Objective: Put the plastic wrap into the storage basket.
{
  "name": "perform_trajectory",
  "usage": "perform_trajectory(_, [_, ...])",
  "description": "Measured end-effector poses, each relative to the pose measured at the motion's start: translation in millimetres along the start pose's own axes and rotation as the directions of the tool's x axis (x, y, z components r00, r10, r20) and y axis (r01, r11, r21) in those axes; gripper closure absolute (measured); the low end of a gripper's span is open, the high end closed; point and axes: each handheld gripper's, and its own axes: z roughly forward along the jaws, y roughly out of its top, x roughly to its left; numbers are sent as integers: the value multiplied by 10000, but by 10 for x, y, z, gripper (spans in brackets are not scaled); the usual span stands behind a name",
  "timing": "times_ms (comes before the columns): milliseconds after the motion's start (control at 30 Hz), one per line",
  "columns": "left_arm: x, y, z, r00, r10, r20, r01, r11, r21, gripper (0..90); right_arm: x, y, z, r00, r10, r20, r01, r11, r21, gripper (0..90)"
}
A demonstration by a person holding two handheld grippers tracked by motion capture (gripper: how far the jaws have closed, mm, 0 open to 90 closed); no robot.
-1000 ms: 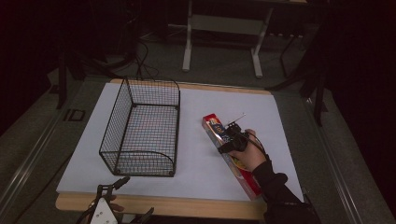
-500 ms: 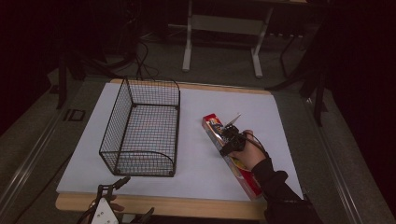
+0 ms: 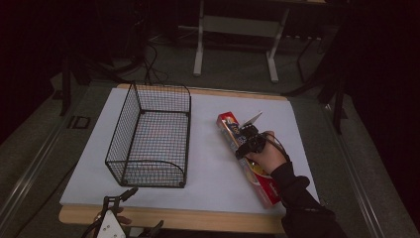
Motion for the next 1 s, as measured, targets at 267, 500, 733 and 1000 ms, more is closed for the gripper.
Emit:
perform_trajectory(267, [0, -1, 2, 10000, 9, -7, -9, 10000, 7, 1, 53, 192, -349, 9998, 111, 137, -103, 9984, -551, 396])
perform_trajectory(500, [4, -2, 0, 10000, 7, -10, -7, 10000, 11, 1, 240, 386, -582, 9996, -129, 251, 153, 9953, -960, 397])
perform_trajectory(733, [0, -4, 0, 10000, 33, 26, -33, 10000, -9, 1, 481, 616, -799, 9985, -447, 330, 489, 9886, -1425, 396])
perform_trajectory(1000, [-9, -1, -3, 10000, -1, 61, 1, 10000, -13, 1, 735, 817, -978, 9964, -807, 264, 844, 9754, -2035, 396])
